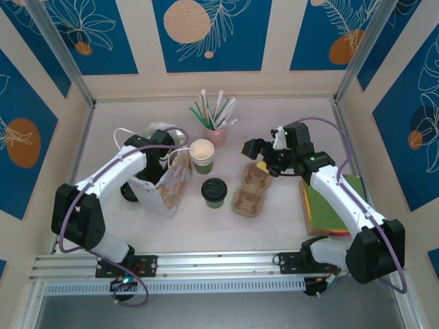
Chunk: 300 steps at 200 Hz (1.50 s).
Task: Pack the takeout coffee
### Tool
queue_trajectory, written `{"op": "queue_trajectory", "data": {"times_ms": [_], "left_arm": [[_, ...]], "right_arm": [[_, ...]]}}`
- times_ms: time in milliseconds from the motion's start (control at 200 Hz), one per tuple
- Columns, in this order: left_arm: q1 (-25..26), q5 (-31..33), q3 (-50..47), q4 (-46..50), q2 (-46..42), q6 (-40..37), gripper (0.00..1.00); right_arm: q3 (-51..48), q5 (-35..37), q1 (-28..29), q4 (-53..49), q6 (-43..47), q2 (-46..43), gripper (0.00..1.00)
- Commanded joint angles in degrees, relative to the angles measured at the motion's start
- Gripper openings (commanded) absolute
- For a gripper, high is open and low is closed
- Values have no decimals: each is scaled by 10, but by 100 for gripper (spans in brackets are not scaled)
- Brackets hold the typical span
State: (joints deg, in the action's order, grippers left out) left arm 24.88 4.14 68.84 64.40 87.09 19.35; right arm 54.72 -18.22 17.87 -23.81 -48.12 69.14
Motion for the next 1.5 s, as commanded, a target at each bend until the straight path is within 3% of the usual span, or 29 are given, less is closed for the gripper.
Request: {"op": "queue_trajectory", "data": {"times_ms": [0, 705, 1495], "left_arm": [[4, 18, 25, 27, -17, 15, 63], [4, 28, 94, 57, -55, 15, 68], [4, 20, 89, 63, -57, 16, 71]], "right_arm": [[-1, -2, 6, -13, 2, -10, 99], [20, 6, 22, -23, 5, 3, 99], [27, 13, 28, -28, 10, 5, 99]]}}
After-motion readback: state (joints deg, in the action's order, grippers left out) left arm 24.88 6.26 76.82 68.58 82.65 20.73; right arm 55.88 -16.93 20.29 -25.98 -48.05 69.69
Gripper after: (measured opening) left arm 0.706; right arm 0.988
